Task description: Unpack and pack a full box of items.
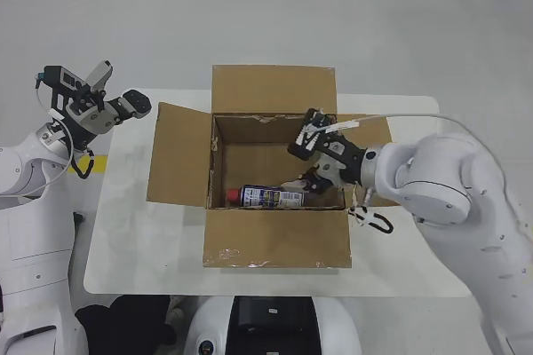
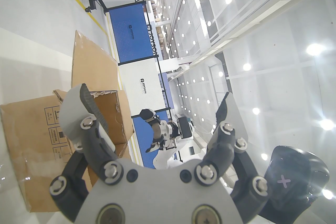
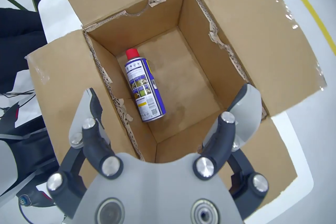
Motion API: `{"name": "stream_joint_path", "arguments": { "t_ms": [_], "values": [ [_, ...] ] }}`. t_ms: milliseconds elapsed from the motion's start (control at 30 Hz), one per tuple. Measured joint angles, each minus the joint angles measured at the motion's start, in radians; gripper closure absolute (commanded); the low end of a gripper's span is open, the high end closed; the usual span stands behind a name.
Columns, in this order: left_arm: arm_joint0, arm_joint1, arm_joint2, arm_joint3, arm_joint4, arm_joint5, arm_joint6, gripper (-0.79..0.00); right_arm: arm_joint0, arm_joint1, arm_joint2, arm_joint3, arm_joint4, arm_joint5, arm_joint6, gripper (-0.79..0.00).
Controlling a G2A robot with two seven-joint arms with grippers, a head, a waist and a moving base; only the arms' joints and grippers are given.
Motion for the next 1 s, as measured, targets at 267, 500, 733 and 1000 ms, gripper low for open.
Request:
{"name": "stream_joint_path", "arguments": {
  "t_ms": [267,500,733,1000],
  "values": [
    [0.000,0.000,0.000,0.000,0.000,0.000,0.000,-0.785,-0.213,0.044,0.220,-0.076,-0.064,-0.041,-0.051,-0.785],
    [0.000,0.000,0.000,0.000,0.000,0.000,0.000,-0.785,-0.384,0.068,0.390,-0.124,-0.141,-0.071,-0.122,-0.785],
    [0.000,0.000,0.000,0.000,0.000,0.000,0.000,-0.785,-0.518,0.082,0.518,-0.152,-0.186,-0.091,-0.164,-0.785],
    [0.000,0.000,0.000,0.000,0.000,0.000,0.000,-0.785,-0.608,0.092,0.603,-0.162,-0.204,-0.111,-0.202,-0.785]
  ]
}}
